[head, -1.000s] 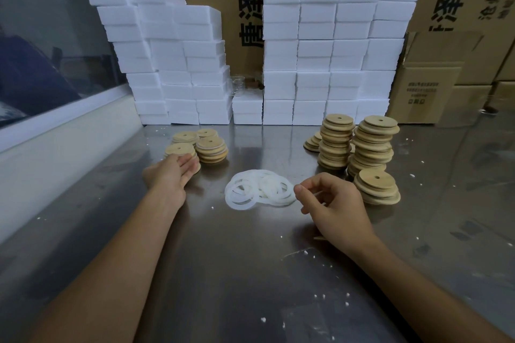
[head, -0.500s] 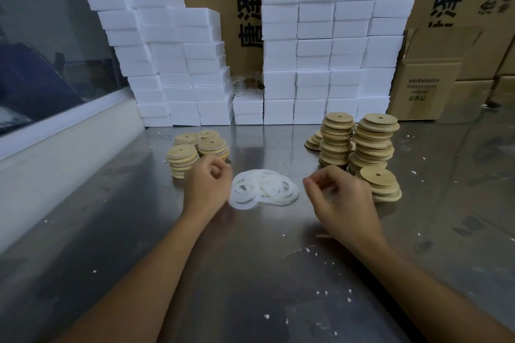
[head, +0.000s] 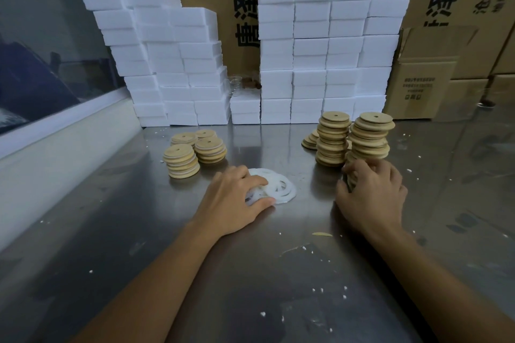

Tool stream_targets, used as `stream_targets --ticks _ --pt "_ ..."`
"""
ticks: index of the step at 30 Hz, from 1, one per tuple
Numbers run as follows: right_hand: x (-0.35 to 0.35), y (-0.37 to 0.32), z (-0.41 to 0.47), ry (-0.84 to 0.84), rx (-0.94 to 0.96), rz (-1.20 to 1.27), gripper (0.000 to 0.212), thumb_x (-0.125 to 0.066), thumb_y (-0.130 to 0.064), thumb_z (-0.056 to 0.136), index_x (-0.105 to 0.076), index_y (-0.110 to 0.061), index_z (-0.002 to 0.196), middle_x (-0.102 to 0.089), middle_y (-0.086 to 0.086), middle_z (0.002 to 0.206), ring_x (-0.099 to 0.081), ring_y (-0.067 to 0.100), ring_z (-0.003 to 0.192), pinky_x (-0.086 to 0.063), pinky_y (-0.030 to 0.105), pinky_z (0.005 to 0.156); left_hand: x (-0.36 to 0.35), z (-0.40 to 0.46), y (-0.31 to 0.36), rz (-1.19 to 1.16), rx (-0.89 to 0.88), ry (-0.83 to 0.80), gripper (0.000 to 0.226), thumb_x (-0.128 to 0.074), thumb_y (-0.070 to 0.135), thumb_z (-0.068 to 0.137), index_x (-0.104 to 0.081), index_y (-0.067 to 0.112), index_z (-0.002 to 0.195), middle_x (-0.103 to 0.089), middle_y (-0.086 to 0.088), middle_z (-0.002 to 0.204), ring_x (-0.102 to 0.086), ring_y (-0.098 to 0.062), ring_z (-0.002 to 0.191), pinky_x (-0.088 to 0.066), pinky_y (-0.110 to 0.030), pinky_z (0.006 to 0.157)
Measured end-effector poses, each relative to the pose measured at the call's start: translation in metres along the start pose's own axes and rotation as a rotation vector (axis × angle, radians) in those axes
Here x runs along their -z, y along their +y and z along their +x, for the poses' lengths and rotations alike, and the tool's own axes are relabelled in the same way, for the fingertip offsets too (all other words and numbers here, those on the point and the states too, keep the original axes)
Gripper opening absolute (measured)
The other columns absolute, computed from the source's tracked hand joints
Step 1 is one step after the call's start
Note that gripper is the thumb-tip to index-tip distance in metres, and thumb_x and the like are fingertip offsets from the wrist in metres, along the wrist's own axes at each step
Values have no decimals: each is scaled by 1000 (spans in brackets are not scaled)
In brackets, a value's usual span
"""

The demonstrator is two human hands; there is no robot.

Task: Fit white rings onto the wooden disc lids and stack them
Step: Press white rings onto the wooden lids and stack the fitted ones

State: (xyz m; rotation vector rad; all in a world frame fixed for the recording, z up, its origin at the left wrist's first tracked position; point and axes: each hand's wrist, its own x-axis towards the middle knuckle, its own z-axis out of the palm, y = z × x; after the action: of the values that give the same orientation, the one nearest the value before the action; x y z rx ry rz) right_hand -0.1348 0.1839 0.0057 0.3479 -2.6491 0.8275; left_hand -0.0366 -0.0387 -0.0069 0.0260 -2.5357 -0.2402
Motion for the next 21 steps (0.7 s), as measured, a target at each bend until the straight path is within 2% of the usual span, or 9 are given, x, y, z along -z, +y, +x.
stream_targets --ticks 5,12,17,21 --pt "-2 2 3 21 41 25 24 -63 -20 90 -70 -23 113 -54 13 125 -45 42 117 -34 47 100 2 1 6 -18 0 -24 30 -67 44 87 -73 28 111 -49 4 95 -50 -17 95 -39 -34 82" --pt "-2 0 2 61 144 48 24 -70 -21 86 -72 -21 110 -58 6 129 -46 36 117 -34 45 97 2 3 14 -74 -13 -32 13 -68 29 89 -75 20 95 -44 6 93 -47 -17 93 -40 -33 81" --pt "0 -11 -3 159 239 188 25 -71 -28 88 -67 -19 110 -61 4 121 -48 34 112 -35 43 89 2 3 16 -70 -34 0 12 -62 17 93 -72 13 95 -53 -2 96 -50 -20 93 -40 -35 81" --pt "-2 -20 -9 53 403 388 26 -71 -25 91 -67 -13 113 -66 3 112 -54 23 105 -45 34 87 4 3 20 -37 -71 95 9 -58 5 92 -64 7 86 -57 -6 89 -52 -25 82 -41 -37 72"
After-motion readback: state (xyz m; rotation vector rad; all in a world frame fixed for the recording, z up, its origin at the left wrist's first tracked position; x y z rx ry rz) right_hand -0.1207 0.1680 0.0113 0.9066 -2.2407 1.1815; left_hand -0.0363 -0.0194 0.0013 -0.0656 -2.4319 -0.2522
